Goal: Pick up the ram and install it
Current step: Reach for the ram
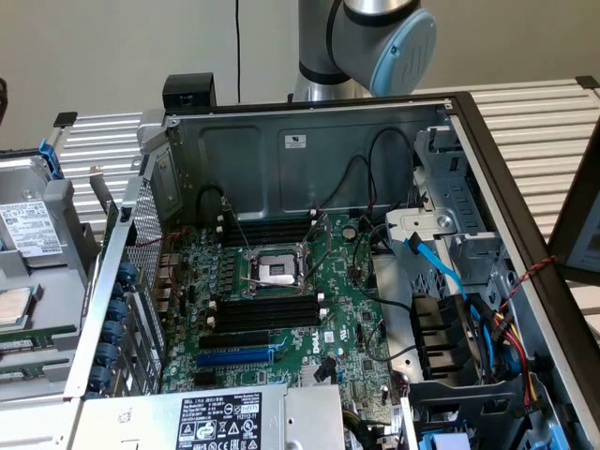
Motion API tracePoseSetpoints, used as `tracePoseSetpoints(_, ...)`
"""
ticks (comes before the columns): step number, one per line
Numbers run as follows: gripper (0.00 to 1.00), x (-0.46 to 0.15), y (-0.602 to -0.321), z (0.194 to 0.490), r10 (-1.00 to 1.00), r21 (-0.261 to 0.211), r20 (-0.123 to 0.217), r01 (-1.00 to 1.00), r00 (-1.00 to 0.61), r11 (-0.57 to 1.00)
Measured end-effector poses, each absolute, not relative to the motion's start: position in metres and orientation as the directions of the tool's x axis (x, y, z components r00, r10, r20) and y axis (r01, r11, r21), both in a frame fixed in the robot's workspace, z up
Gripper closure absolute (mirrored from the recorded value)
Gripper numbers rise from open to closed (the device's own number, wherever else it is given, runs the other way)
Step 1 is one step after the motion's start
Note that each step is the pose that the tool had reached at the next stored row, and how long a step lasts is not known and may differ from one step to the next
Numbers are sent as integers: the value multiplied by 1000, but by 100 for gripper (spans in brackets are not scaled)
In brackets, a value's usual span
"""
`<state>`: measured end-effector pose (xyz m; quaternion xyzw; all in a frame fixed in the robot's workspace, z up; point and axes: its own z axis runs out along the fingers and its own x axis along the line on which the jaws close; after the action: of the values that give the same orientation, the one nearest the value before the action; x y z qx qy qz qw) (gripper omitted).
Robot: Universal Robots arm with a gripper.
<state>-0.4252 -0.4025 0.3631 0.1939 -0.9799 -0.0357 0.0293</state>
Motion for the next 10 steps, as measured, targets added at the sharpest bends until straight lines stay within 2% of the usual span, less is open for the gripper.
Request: tracePoseSetpoints(10,89,-425,-403,362,-543,81,44,-539,-838,838)
